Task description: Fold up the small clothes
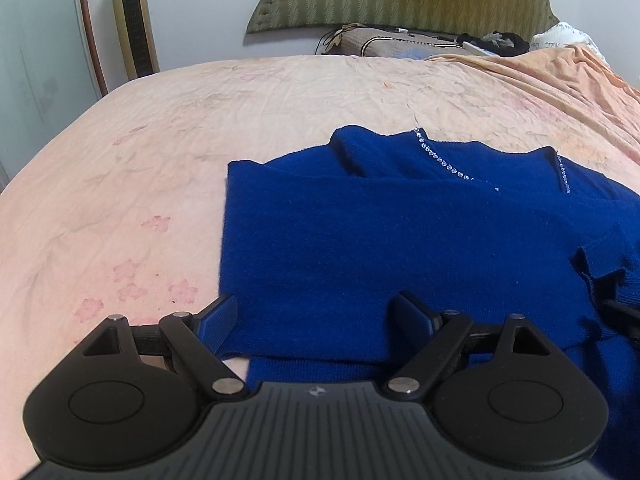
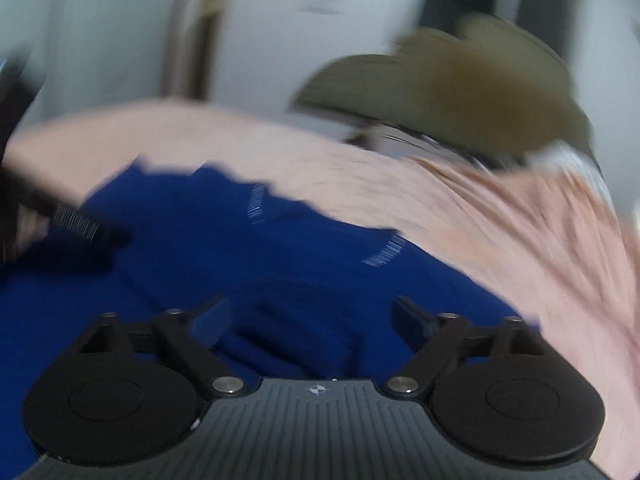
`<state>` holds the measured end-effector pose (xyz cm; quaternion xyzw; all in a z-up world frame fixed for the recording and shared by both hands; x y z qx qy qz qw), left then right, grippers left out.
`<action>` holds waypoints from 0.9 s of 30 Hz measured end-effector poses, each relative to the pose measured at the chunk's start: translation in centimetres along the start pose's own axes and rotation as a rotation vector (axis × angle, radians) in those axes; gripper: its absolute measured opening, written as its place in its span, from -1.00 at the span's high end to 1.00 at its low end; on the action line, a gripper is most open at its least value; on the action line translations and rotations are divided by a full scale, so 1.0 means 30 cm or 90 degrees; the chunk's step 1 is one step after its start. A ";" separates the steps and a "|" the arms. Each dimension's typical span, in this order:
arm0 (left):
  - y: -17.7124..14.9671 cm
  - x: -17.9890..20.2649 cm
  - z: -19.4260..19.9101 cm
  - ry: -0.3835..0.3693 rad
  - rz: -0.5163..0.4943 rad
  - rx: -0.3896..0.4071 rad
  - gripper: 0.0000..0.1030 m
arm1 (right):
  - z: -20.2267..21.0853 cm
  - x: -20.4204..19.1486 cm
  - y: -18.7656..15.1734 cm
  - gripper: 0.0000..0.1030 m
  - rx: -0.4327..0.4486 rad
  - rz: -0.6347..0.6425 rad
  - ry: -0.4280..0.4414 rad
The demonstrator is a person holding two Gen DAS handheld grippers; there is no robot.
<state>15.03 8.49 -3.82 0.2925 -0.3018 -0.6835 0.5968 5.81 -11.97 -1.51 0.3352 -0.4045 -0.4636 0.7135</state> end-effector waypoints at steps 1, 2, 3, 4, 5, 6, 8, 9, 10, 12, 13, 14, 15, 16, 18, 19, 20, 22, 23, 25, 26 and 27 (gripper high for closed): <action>-0.001 0.000 0.001 0.000 0.000 0.001 -0.68 | -0.029 -0.016 0.001 -0.41 -0.011 0.010 0.020; -0.001 -0.001 0.002 0.000 0.000 0.002 -0.68 | -0.060 -0.017 0.006 -0.28 -0.025 0.000 0.040; -0.003 -0.001 0.002 0.000 -0.001 0.005 -0.69 | -0.078 -0.011 0.003 0.10 -0.038 -0.018 0.050; -0.004 -0.001 0.002 0.000 -0.002 0.007 -0.69 | -0.096 0.005 -0.001 0.47 -0.048 -0.040 0.050; -0.005 -0.001 0.001 -0.001 -0.003 0.009 -0.70 | -0.095 0.039 -0.008 0.61 -0.047 -0.075 0.042; -0.006 -0.001 0.000 -0.001 -0.003 0.010 -0.70 | -0.075 0.068 -0.017 0.79 -0.041 -0.117 0.028; -0.006 -0.002 -0.002 -0.002 -0.003 0.012 -0.71 | -0.019 0.145 -0.043 0.86 -0.019 -0.215 -0.031; -0.007 -0.003 -0.002 -0.002 -0.003 0.012 -0.72 | 0.021 0.199 -0.066 0.88 -0.002 -0.270 -0.067; -0.007 -0.003 -0.003 -0.002 -0.004 0.013 -0.73 | 0.060 0.256 -0.097 0.85 0.009 -0.337 -0.095; -0.005 -0.003 -0.002 -0.001 -0.005 0.011 -0.73 | 0.118 0.354 -0.174 0.51 0.006 -0.473 -0.109; -0.001 -0.003 0.001 -0.002 -0.006 0.007 -0.73 | 0.130 0.383 -0.201 0.38 0.004 -0.508 -0.102; 0.005 -0.005 0.005 -0.006 -0.008 0.004 -0.74 | 0.127 0.401 -0.218 0.27 0.000 -0.527 -0.079; 0.016 -0.010 0.013 -0.011 -0.007 0.007 -0.74 | 0.117 0.413 -0.227 -0.09 -0.003 -0.545 -0.053; 0.030 -0.021 0.021 -0.014 -0.003 0.017 -0.74 | 0.098 0.424 -0.230 -0.45 -0.005 -0.564 -0.025; 0.064 -0.049 0.020 -0.004 -0.001 0.029 -0.74 | 0.092 0.415 -0.222 -0.56 0.000 -0.567 0.021; 0.080 -0.064 0.014 0.004 -0.002 0.029 -0.74 | 0.065 0.415 -0.214 -0.57 -0.006 -0.552 0.031; 0.098 -0.083 0.003 0.013 -0.001 0.031 -0.74 | 0.039 0.408 -0.202 -0.58 -0.022 -0.543 0.041; 0.122 -0.116 -0.027 0.033 -0.003 0.026 -0.74 | 0.016 0.408 -0.190 -0.59 -0.038 -0.549 0.063; 0.135 -0.135 -0.050 0.049 0.001 0.020 -0.74 | 0.034 0.404 -0.182 -0.60 -0.032 -0.551 0.066; 0.157 -0.157 -0.083 0.061 0.009 0.014 -0.74 | 0.075 0.412 -0.177 -0.63 -0.026 -0.539 0.038; 0.166 -0.161 -0.096 0.065 0.013 0.012 -0.74 | 0.081 0.429 -0.188 -0.63 -0.037 -0.533 0.000; 0.176 -0.161 -0.107 0.069 0.016 0.011 -0.74 | 0.100 0.437 -0.196 -0.63 -0.042 -0.534 -0.023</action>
Point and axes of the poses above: each gripper's, at about its wrist camera, not at the fingertips, and z roughly against the way its jaws point, x to its right, y to its top, the point moved 5 cm from there along -z, roughly the way its jaws point, and after that the axes turned 6 degrees about x, right-handed, at the moved point
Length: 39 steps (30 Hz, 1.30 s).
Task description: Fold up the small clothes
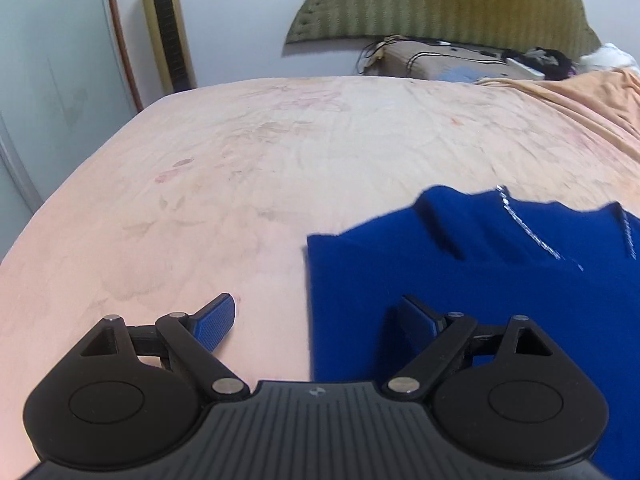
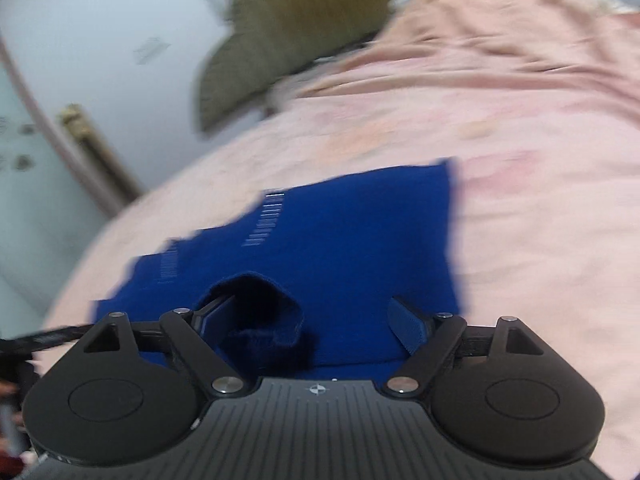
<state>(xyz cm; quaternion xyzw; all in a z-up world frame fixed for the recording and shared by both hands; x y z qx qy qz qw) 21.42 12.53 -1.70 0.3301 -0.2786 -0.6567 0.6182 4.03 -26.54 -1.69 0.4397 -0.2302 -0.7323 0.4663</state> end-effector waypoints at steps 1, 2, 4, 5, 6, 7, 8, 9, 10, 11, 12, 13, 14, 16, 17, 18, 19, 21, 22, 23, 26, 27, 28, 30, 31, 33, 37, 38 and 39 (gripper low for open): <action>0.007 0.003 -0.005 0.002 0.002 0.002 -0.74 | 0.013 0.011 0.002 -0.65 0.003 -0.011 0.008; 0.008 0.010 -0.005 0.002 0.004 0.005 -0.74 | 0.021 0.021 0.005 -0.67 0.004 -0.035 0.034; 0.008 0.027 -0.005 0.001 0.009 0.008 -0.74 | 0.040 0.031 0.015 -0.85 0.014 -0.083 0.082; 0.004 0.038 -0.003 -0.001 0.009 0.007 -0.74 | 0.045 0.035 0.022 -0.91 0.019 -0.102 0.107; 0.000 0.049 0.001 -0.003 0.006 0.008 -0.74 | 0.039 0.034 0.027 -0.99 0.020 -0.110 0.122; -0.003 0.057 0.005 -0.004 0.001 0.008 -0.74 | 0.025 0.034 0.031 -0.99 0.011 -0.111 0.128; -0.007 0.064 0.007 -0.002 -0.005 0.009 -0.74 | 0.000 0.027 0.031 -0.99 -0.009 -0.103 0.133; -0.012 0.072 0.013 0.001 -0.011 0.012 -0.74 | -0.027 0.018 0.027 -0.99 -0.029 -0.092 0.138; -0.015 0.078 0.019 0.003 -0.016 0.016 -0.74 | -0.052 0.010 0.022 -0.97 -0.039 -0.079 0.137; -0.018 0.082 0.025 0.005 -0.021 0.019 -0.74 | -0.078 0.002 0.019 -0.95 -0.041 -0.064 0.129; -0.020 0.084 0.034 0.007 -0.027 0.023 -0.74 | -0.099 -0.005 0.016 -0.73 -0.042 -0.044 0.122; -0.021 0.084 0.042 0.010 -0.031 0.028 -0.74 | -0.111 -0.015 0.016 -0.40 -0.040 -0.020 0.111; -0.018 0.083 0.049 0.015 -0.035 0.035 -0.74 | -0.116 -0.022 0.019 -0.17 -0.037 0.004 0.091; -0.006 0.078 0.064 0.027 -0.037 0.052 -0.74 | -0.127 -0.020 0.026 0.80 -0.049 0.025 0.071; 0.006 0.075 0.069 0.036 -0.034 0.063 -0.74 | -0.127 -0.021 0.034 0.81 -0.050 0.026 0.082; 0.016 0.074 0.075 0.044 -0.029 0.071 -0.74 | -0.128 -0.028 0.045 0.82 -0.047 0.040 0.087; 0.031 0.072 0.077 0.050 -0.021 0.077 -0.74 | -0.129 -0.041 0.062 0.82 -0.039 0.064 0.082; 0.054 0.077 0.075 0.043 -0.008 0.078 -0.74 | -0.121 -0.068 0.121 0.83 0.001 0.101 0.075; 0.064 0.086 0.071 0.034 -0.005 0.076 -0.74 | -0.110 -0.073 0.156 0.83 0.027 0.105 0.069; 0.067 0.099 0.066 0.029 -0.006 0.076 -0.74 | -0.103 -0.069 0.189 0.83 0.050 0.107 0.059; 0.051 0.149 -0.001 0.029 -0.049 0.037 -0.74 | -0.121 -0.025 0.226 0.76 0.051 0.144 -0.015; 0.037 0.166 -0.022 0.034 -0.061 0.022 -0.74 | -0.143 -0.005 0.215 0.46 0.025 0.165 -0.053; 0.024 0.176 -0.032 0.034 -0.068 0.016 -0.74 | -0.162 0.016 0.200 0.19 0.004 0.181 -0.104; 0.006 0.189 -0.017 0.038 -0.072 0.023 -0.74 | -0.139 0.029 0.180 0.11 0.029 0.200 -0.167; 0.001 0.195 -0.002 0.036 -0.074 0.031 -0.74 | -0.105 0.022 0.173 0.02 0.059 0.201 -0.162; -0.007 0.206 0.028 0.035 -0.077 0.028 -0.74 | -0.056 -0.014 0.151 -0.31 0.081 0.187 -0.088; -0.048 0.216 0.131 0.020 -0.068 0.020 -0.74 | -0.127 -0.042 0.063 -0.69 -0.017 0.259 -0.125; -0.060 0.218 0.153 0.012 -0.066 0.019 -0.74 | -0.139 -0.031 0.049 -0.68 -0.024 0.277 -0.187; -0.078 0.219 0.180 0.003 -0.062 0.017 -0.74 | -0.127 -0.027 0.042 -0.69 -0.013 0.278 -0.220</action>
Point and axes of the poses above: each gripper's, at about its wrist camera, not at the fingertips, and z roughly against the way its jaws point, x to its right, y to its top, the point moved 5 cm from there along -z, roughly the way its jaws point, and after that the axes turned 6 degrees about x, right-handed, at the moved point
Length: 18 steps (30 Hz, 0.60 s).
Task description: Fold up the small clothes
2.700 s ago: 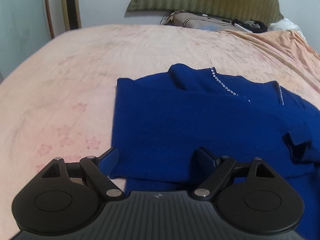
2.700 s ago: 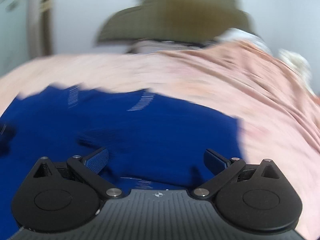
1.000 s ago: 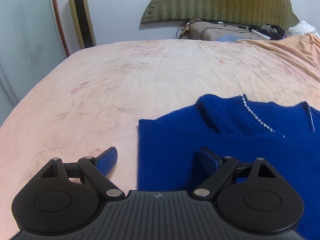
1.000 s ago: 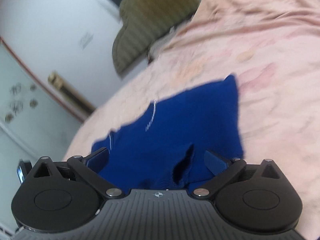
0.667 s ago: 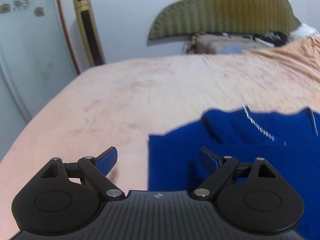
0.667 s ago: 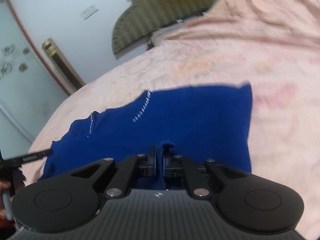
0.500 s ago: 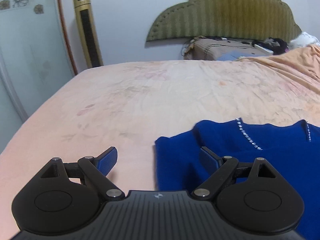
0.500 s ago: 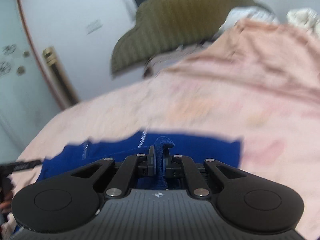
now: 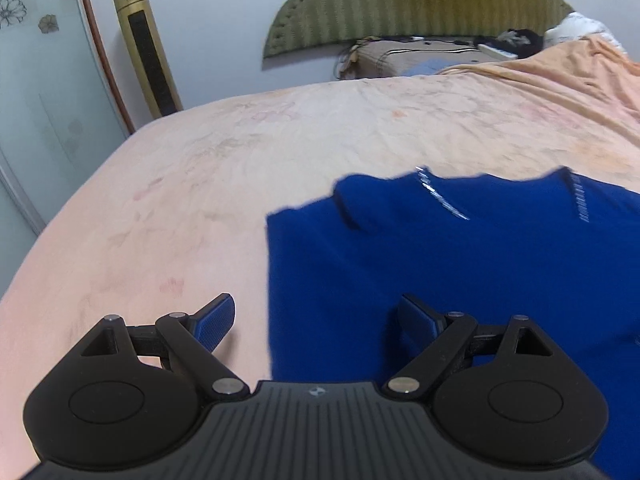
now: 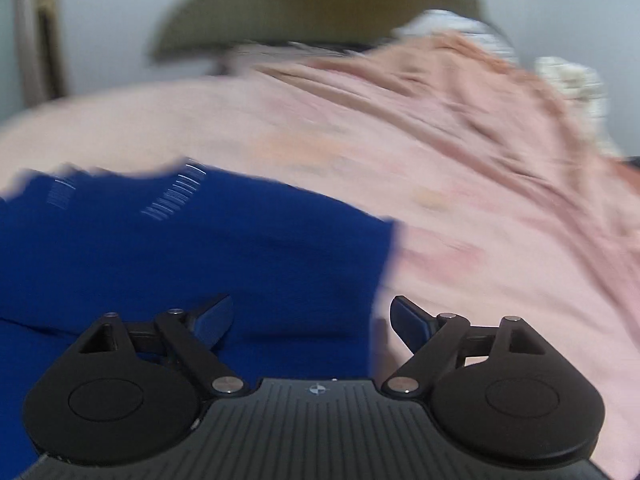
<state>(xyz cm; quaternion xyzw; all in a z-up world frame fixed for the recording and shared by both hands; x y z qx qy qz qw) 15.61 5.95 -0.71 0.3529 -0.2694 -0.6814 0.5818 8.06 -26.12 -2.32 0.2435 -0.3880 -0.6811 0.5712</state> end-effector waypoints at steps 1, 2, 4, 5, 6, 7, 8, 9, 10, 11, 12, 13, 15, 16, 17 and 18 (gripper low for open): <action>-0.015 0.004 0.019 -0.007 0.004 -0.004 -0.74 | 0.035 0.008 -0.005 -0.71 0.019 -0.022 -0.001; -0.029 0.010 0.033 -0.015 0.007 -0.011 -0.74 | 0.078 0.017 -0.007 -0.75 0.039 -0.052 0.019; -0.063 0.019 0.068 -0.036 0.017 -0.021 -0.74 | 0.150 0.017 -0.032 -1.00 0.062 -0.096 0.062; -0.078 0.023 0.086 -0.044 0.020 -0.023 -0.74 | 0.184 0.011 -0.048 -0.98 0.066 -0.099 0.073; -0.087 0.029 0.096 -0.049 0.021 -0.025 -0.74 | 0.203 0.001 -0.057 -0.99 0.063 -0.093 0.075; -0.103 0.033 0.114 -0.054 0.021 -0.027 -0.74 | 0.221 -0.012 -0.073 -0.99 0.056 -0.083 0.074; -0.114 0.035 0.128 -0.056 0.021 -0.028 -0.74 | 0.238 -0.026 -0.086 -0.99 0.049 -0.073 0.074; -0.128 0.036 0.145 -0.060 0.021 -0.028 -0.74 | 0.255 -0.032 -0.105 -0.99 0.045 -0.066 0.077; -0.141 0.037 0.160 -0.063 0.019 -0.030 -0.74 | 0.279 -0.043 -0.121 -0.99 0.043 -0.063 0.080; -0.154 0.037 0.174 -0.065 0.018 -0.032 -0.74 | 0.303 -0.054 -0.133 -0.99 0.043 -0.065 0.083; -0.167 0.037 0.190 -0.066 0.019 -0.033 -0.74 | 0.319 -0.056 -0.143 -0.99 0.044 -0.071 0.087; -0.175 0.036 0.199 -0.067 0.019 -0.034 -0.74 | 0.338 -0.052 -0.159 -0.99 0.045 -0.078 0.090; -0.200 0.033 0.226 -0.070 0.020 -0.037 -0.74 | 0.377 -0.044 -0.181 -0.99 0.048 -0.086 0.097; -0.214 0.031 0.237 -0.071 0.021 -0.040 -0.74 | 0.397 -0.043 -0.194 -0.99 0.049 -0.087 0.099; -0.229 0.028 0.248 -0.071 0.022 -0.042 -0.74 | 0.411 -0.038 -0.202 -0.99 0.051 -0.088 0.100; -0.243 0.026 0.259 -0.070 0.022 -0.044 -0.74 | 0.425 -0.035 -0.210 -0.99 0.053 -0.090 0.101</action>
Point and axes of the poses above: each gripper's, at about its wrist camera, not at the fingertips, and z roughly against the way its jaws point, x to its right, y to its top, the point moved 5 cm from there along -z, roughly the way its jaws point, and after that the axes turned 6 degrees about x, right-handed, at the moved point
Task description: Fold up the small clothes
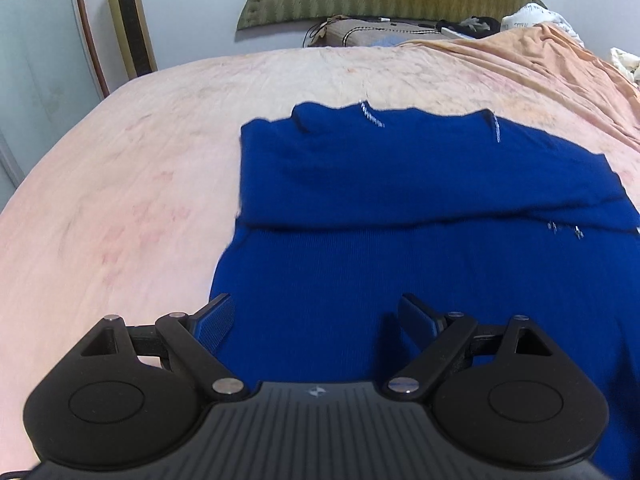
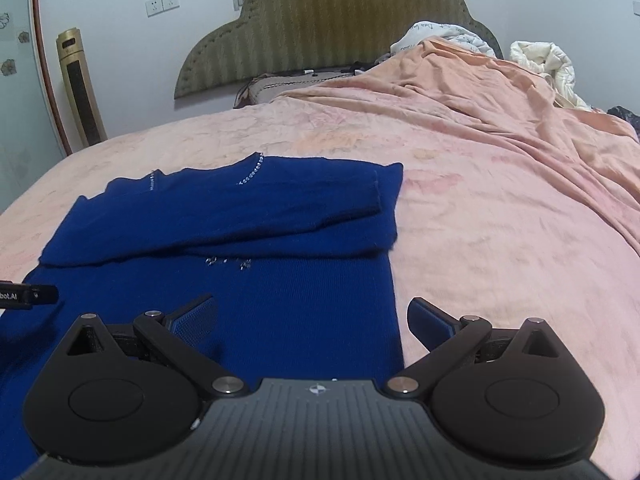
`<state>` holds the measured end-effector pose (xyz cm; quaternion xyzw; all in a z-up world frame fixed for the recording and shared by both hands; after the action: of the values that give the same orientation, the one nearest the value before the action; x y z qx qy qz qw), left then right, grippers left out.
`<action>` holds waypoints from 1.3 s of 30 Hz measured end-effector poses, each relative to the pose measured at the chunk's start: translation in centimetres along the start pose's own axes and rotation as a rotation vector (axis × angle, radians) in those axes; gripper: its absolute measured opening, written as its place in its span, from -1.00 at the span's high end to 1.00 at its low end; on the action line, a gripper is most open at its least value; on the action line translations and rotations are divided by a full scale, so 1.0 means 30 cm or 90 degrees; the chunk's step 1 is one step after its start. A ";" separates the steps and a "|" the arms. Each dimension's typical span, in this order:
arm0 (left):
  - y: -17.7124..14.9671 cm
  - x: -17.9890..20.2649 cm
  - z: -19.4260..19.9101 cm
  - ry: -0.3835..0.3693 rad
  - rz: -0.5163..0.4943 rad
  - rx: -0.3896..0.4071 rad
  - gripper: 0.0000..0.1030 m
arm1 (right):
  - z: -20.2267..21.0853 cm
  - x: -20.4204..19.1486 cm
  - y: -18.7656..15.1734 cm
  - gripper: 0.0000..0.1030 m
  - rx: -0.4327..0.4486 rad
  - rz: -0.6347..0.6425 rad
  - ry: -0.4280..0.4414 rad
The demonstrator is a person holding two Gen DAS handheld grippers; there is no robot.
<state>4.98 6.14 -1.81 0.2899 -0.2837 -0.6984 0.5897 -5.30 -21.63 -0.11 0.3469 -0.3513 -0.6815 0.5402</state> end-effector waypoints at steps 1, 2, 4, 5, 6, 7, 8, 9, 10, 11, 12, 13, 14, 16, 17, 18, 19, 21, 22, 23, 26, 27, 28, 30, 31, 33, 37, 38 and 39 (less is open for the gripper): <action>-0.012 -0.002 0.007 0.000 -0.002 -0.002 -0.74 | 0.013 0.002 -0.006 -0.99 0.002 -0.003 0.003; -0.026 -0.004 0.014 0.002 -0.005 -0.004 -0.74 | 0.027 0.004 -0.013 -0.99 0.004 -0.008 0.008; -0.050 -0.006 0.028 0.008 -0.007 -0.005 -0.74 | 0.050 0.009 -0.024 -0.99 0.009 -0.022 0.020; -0.057 -0.008 0.033 0.008 -0.008 -0.006 -0.74 | 0.060 0.008 -0.033 -0.99 0.009 -0.030 0.027; -0.069 -0.008 0.040 0.007 -0.009 -0.007 -0.74 | 0.066 0.008 -0.040 -0.99 0.008 -0.036 0.032; -0.077 -0.009 0.048 0.006 -0.011 -0.006 -0.74 | 0.073 0.005 -0.048 -0.99 0.006 -0.039 0.037; -0.088 -0.010 0.058 0.007 -0.012 -0.003 -0.74 | 0.079 0.000 -0.057 -0.99 0.005 -0.041 0.040; -0.097 -0.012 0.067 0.007 -0.013 -0.001 -0.74 | 0.083 -0.005 -0.066 -0.99 0.005 -0.041 0.043; -0.107 -0.014 0.076 0.006 -0.014 0.001 -0.74 | 0.089 -0.010 -0.075 -0.99 0.004 -0.040 0.045; -0.116 -0.017 0.084 0.003 -0.015 0.003 -0.74 | 0.093 -0.016 -0.084 -0.99 0.004 -0.039 0.048; -0.124 -0.021 0.091 -0.002 -0.015 0.008 -0.74 | 0.096 -0.020 -0.092 -0.99 0.004 -0.039 0.050; -0.134 -0.025 0.100 -0.006 -0.016 0.015 -0.74 | 0.098 -0.023 -0.100 -0.99 0.004 -0.038 0.051; -0.144 -0.029 0.107 -0.009 -0.017 0.022 -0.74 | 0.098 -0.025 -0.108 -0.99 0.006 -0.037 0.049; -0.165 -0.037 0.121 -0.012 -0.022 0.032 -0.74 | 0.087 -0.020 -0.125 -0.99 0.003 -0.039 0.043; -0.175 -0.040 0.128 -0.014 -0.024 0.037 -0.74 | 0.080 -0.016 -0.135 -0.99 -0.002 -0.042 0.042; -0.184 -0.045 0.136 -0.015 -0.027 0.041 -0.74 | 0.073 -0.014 -0.146 -0.99 -0.008 -0.046 0.042; -0.192 -0.051 0.146 -0.017 -0.031 0.046 -0.74 | 0.069 -0.009 -0.158 -0.99 -0.012 -0.051 0.042; -0.193 -0.074 0.166 -0.022 -0.041 0.060 -0.74 | 0.071 -0.009 -0.177 -0.99 -0.009 -0.048 0.042; -0.185 -0.097 0.176 -0.018 -0.042 0.069 -0.74 | 0.075 -0.013 -0.182 -0.99 -0.008 -0.040 0.040; -0.174 -0.127 0.184 -0.013 -0.035 0.081 -0.74 | 0.083 -0.017 -0.182 -0.98 -0.009 -0.031 0.036; -0.144 -0.213 0.182 -0.025 0.011 0.083 -0.74 | 0.138 -0.022 -0.163 -0.99 0.035 -0.021 0.032; -0.139 -0.244 0.170 -0.044 0.040 0.072 -0.74 | 0.152 -0.018 -0.154 -0.99 0.048 -0.018 0.034; -0.140 -0.263 0.160 -0.062 0.064 0.061 -0.74 | 0.160 -0.010 -0.146 -0.99 0.057 -0.014 0.032; -0.153 -0.285 0.131 -0.095 0.097 0.026 -0.74 | 0.155 0.013 -0.140 -0.99 0.056 -0.007 0.015; -0.163 -0.287 0.115 -0.107 0.104 0.005 -0.74 | 0.147 0.027 -0.141 -0.99 0.051 -0.008 0.004; -0.179 -0.274 0.111 -0.108 0.091 0.005 -0.74 | 0.131 0.057 -0.146 -0.99 0.040 -0.026 -0.004; -0.193 -0.222 0.128 -0.137 0.046 0.006 -0.73 | 0.112 0.061 -0.151 -0.99 0.027 -0.009 -0.019; -0.193 -0.216 0.129 -0.145 0.042 0.006 -0.73 | 0.112 0.056 -0.149 -0.99 0.024 0.011 -0.020; -0.193 -0.211 0.128 -0.151 0.038 0.006 -0.73 | 0.117 0.059 -0.144 -0.99 0.027 0.019 -0.022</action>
<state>-0.80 13.42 -3.05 0.1994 -0.3632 -0.7086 0.5712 -10.72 -22.29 -2.17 0.3415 -0.3799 -0.6717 0.5366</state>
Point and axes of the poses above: each gripper's, at about its wrist camera, not at the fingertips, and z roughly against the way its jaws point, x to its right, y to its top, the point moved 5 cm from there along -z, roughly the way its jaws point, and after that the axes turned 6 degrees about x, right-handed, at the moved point
